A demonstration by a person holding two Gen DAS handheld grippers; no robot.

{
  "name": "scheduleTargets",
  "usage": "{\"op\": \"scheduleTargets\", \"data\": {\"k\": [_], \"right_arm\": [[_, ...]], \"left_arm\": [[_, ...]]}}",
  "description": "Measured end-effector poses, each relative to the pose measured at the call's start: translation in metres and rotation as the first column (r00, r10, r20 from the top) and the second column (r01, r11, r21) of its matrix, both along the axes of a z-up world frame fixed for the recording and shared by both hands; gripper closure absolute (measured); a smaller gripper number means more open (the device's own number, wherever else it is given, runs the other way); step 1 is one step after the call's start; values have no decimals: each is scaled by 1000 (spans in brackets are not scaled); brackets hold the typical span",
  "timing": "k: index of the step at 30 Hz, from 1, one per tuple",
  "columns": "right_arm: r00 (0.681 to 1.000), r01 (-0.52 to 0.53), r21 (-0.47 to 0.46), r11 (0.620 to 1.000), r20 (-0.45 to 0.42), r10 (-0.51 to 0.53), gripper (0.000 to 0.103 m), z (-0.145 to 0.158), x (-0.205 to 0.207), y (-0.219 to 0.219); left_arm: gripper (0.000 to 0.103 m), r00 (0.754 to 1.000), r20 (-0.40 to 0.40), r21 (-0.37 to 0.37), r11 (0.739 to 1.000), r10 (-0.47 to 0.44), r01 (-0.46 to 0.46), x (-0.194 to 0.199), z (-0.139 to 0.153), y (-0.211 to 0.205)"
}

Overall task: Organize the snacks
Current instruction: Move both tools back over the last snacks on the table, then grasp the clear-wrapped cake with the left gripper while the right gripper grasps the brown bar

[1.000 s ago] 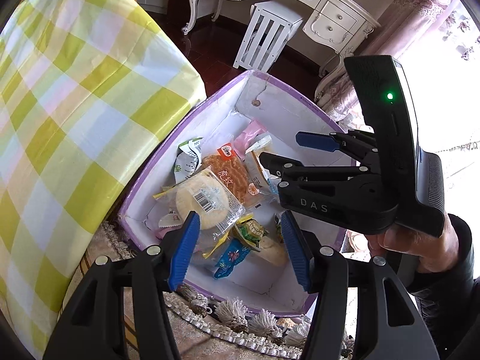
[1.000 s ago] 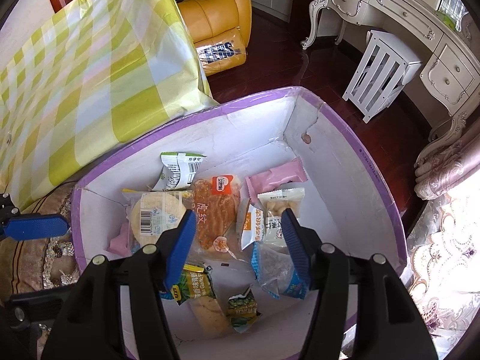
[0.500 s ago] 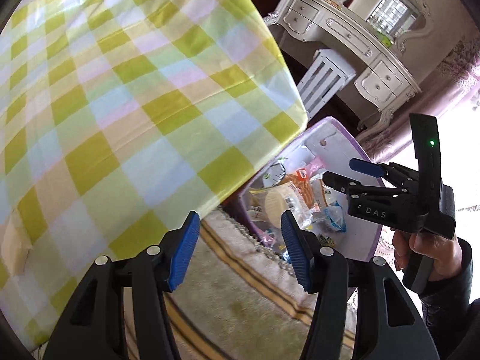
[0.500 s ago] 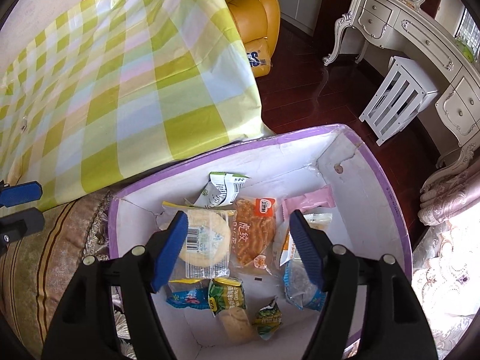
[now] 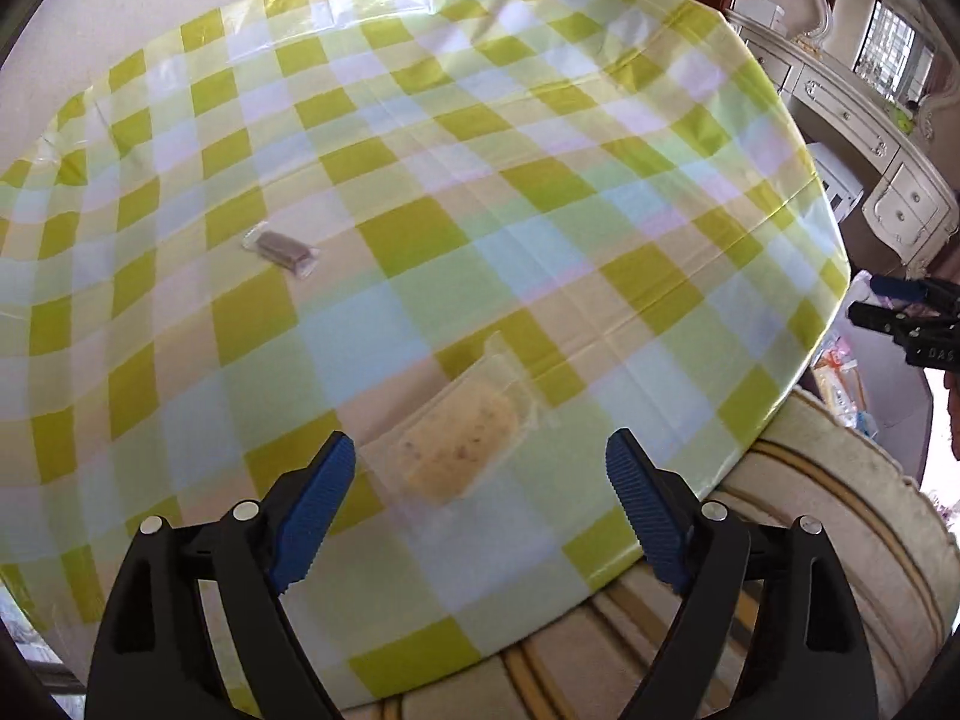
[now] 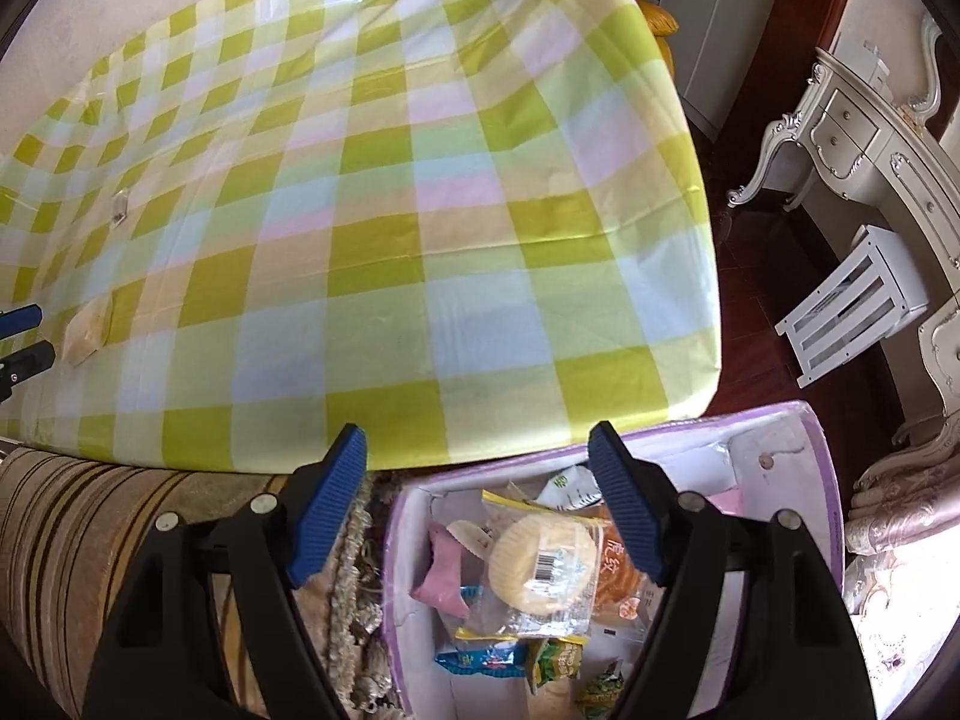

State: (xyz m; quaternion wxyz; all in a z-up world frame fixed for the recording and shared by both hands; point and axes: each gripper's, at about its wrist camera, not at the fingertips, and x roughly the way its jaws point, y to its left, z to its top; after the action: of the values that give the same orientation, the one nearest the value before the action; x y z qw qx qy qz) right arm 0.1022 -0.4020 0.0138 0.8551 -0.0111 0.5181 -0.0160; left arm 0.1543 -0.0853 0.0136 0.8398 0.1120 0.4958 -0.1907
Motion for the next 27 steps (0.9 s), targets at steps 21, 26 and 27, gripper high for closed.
{"op": "scheduleTargets", "data": {"k": [21, 26, 27], "right_arm": [[968, -250, 15, 968, 32, 249, 26, 13, 84, 130], [954, -297, 17, 955, 50, 296, 26, 12, 113, 172], [950, -310, 13, 951, 56, 309, 26, 11, 119, 183]], "left_arm": [[48, 989, -23, 35, 988, -148, 149, 24, -36, 0], [68, 997, -31, -14, 998, -66, 66, 30, -33, 18], [68, 998, -31, -17, 999, -47, 46, 30, -33, 22]]}}
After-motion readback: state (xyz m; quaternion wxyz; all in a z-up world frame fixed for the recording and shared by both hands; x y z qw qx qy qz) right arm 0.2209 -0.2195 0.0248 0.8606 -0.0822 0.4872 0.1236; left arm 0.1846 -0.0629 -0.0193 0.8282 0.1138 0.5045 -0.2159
